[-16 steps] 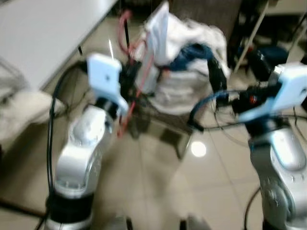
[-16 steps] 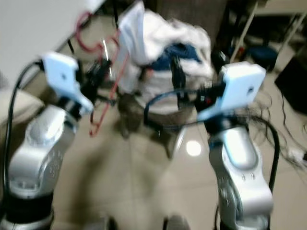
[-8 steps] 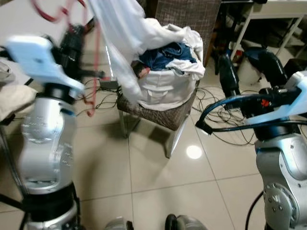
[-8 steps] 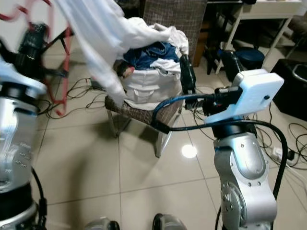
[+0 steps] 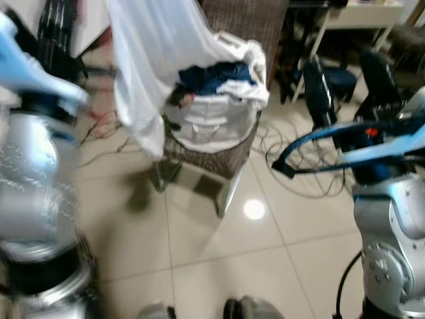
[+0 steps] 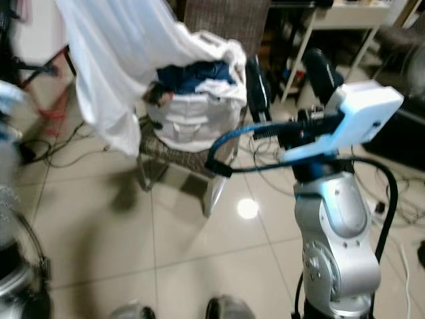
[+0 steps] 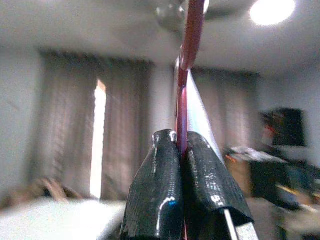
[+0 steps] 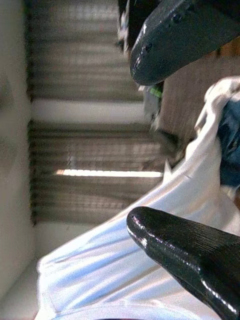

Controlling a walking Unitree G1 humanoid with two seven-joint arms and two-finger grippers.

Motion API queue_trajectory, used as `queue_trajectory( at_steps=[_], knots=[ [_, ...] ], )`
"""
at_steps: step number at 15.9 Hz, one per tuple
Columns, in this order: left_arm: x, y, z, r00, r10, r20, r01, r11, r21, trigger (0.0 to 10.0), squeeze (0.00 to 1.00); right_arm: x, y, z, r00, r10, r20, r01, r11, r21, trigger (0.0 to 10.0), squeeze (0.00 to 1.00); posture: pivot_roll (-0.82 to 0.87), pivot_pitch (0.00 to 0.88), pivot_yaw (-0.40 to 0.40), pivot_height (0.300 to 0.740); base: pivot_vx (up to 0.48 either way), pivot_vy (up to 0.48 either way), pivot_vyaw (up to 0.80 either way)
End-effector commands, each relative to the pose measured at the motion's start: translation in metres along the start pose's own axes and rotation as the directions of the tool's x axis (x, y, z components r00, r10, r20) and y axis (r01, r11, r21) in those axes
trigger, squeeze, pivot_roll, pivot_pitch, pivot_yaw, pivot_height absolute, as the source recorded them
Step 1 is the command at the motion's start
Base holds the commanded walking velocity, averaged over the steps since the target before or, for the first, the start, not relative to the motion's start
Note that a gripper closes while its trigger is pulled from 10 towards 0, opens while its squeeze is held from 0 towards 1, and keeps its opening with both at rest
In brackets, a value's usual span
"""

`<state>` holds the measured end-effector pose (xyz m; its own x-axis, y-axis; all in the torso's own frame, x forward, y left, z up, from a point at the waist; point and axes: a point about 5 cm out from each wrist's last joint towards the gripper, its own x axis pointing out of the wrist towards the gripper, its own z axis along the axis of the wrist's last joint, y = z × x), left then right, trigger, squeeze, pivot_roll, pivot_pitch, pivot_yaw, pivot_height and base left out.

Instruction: Hang hanger

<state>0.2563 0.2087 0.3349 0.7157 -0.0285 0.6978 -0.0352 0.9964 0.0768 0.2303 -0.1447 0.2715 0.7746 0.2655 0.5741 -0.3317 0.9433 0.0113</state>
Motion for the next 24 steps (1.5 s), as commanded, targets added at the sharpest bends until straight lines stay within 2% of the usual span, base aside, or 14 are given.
queue_trajectory(
  at_steps=[1, 3, 6, 7, 8, 12, 13, 16, 17, 18, 19, 20, 22, 24],
  knots=[
    [0.008, 0.014, 0.022, 0.995, 0.038, 0.093, -0.040, 0.999, 0.019, 10.0, 0.00, 0.002, -0.002, -0.001, 1.000, 0.002, 0.004, -0.002, 1.000, 0.009, 10.0, 0.00, -0.07, 0.039, -0.050, 0.740, 0.000, 0.000, 0.00],
    [0.009, 0.013, 0.026, 0.995, 0.002, 0.100, -0.006, 0.999, 0.040, 10.0, 0.00, 0.004, 0.000, -0.004, 1.000, 0.018, 0.001, -0.018, 1.000, 0.022, 10.0, 0.00, -0.06, 0.042, -0.057, 0.740, 0.000, 0.000, 0.00],
    [0.010, 0.018, 0.034, 0.993, 0.034, 0.114, -0.039, 0.998, 0.041, 10.0, 0.00, 0.010, 0.001, -0.002, 0.999, 0.034, 0.017, -0.035, 0.999, 0.039, 10.0, 0.00, -0.04, 0.040, -0.072, 0.740, 0.000, 0.000, 0.00],
    [0.004, 0.009, 0.020, 0.998, -0.048, 0.033, 0.047, 0.998, 0.045, 10.0, 0.00, 0.010, 0.000, -0.008, 0.999, 0.037, -0.005, -0.037, 0.998, 0.045, 10.0, 0.00, -0.04, 0.043, -0.072, 0.740, 0.000, 0.000, 0.00],
    [-0.009, -0.001, 0.003, 0.991, -0.127, -0.047, 0.130, 0.990, 0.063, 10.0, 0.00, 0.008, 0.001, -0.016, 0.998, 0.047, -0.050, -0.044, 0.998, 0.054, 10.0, 0.00, -0.04, 0.041, -0.071, 0.740, 0.000, 0.000, 0.00],
    [-0.053, -0.008, -0.045, 0.954, -0.149, -0.259, 0.169, 0.984, 0.058, 10.0, 0.00, -0.011, 0.008, -0.046, 0.975, 0.087, -0.204, -0.070, 0.994, 0.088, 10.0, 0.00, -0.04, 0.044, -0.073, 0.740, 0.000, 0.000, 0.00],
    [-0.074, -0.012, -0.063, 0.918, -0.183, -0.351, 0.217, 0.974, 0.061, 10.0, 0.00, -0.021, 0.010, -0.059, 0.957, 0.097, -0.272, -0.071, 0.992, 0.105, 10.0, 0.00, -0.04, 0.045, -0.072, 0.740, 0.000, 0.000, 0.00],
    [-0.114, -0.012, -0.084, 0.869, -0.167, -0.466, 0.203, 0.979, 0.028, 10.0, 0.00, -0.040, 0.007, -0.076, 0.932, 0.087, -0.352, -0.052, 0.993, 0.108, 10.0, 0.00, -0.05, 0.053, -0.071, 0.740, 0.000, 0.000, 0.00],
    [-0.137, -0.002, -0.091, 0.847, -0.116, -0.518, 0.188, 0.978, 0.088, 10.0, 0.00, -0.048, 0.004, -0.082, 0.921, 0.069, -0.384, -0.028, 0.993, 0.110, 10.0, 0.00, -0.04, 0.054, -0.076, 0.740, 0.000, 0.000, 0.00],
    [-0.148, 0.003, -0.094, 0.830, -0.100, -0.548, 0.188, 0.976, 0.106, 10.0, 0.00, -0.051, 0.002, -0.084, 0.918, 0.062, -0.393, -0.020, 0.994, 0.110, 10.0, 0.00, -0.04, 0.056, -0.082, 0.740, 0.000, 0.000, 0.00],
    [-0.170, 0.016, -0.097, 0.806, -0.055, -0.589, 0.199, 0.963, 0.183, 10.0, 0.00, -0.056, 0.002, -0.089, 0.911, 0.060, -0.408, -0.018, 0.994, 0.107, 10.0, 0.00, -0.03, 0.058, -0.086, 0.740, 0.000, 0.000, 0.00],
    [-0.183, 0.030, -0.096, 0.795, 0.030, -0.605, 0.138, 0.964, 0.228, 10.0, 0.00, -0.057, 0.002, -0.092, 0.908, 0.067, -0.414, -0.022, 0.994, 0.111, 10.0, 0.00, -0.02, 0.061, -0.094, 0.740, 0.000, 0.000, 0.00],
    [-0.186, 0.056, -0.078, 0.829, 0.226, -0.512, -0.011, 0.921, 0.389, 10.0, 0.00, -0.054, 0.003, -0.096, 0.911, 0.084, -0.403, -0.036, 0.991, 0.125, 10.0, 0.00, 0.01, 0.066, -0.127, 0.740, 0.000, 0.000, 0.00],
    [-0.167, 0.063, -0.059, 0.872, 0.298, -0.387, -0.128, 0.904, 0.407, 10.0, 0.00, -0.049, 0.005, -0.098, 0.917, 0.108, -0.385, -0.055, 0.988, 0.145, 10.0, 0.00, 0.02, 0.068, -0.144, 0.740, 0.000, 0.000, 0.00]
  ],
)
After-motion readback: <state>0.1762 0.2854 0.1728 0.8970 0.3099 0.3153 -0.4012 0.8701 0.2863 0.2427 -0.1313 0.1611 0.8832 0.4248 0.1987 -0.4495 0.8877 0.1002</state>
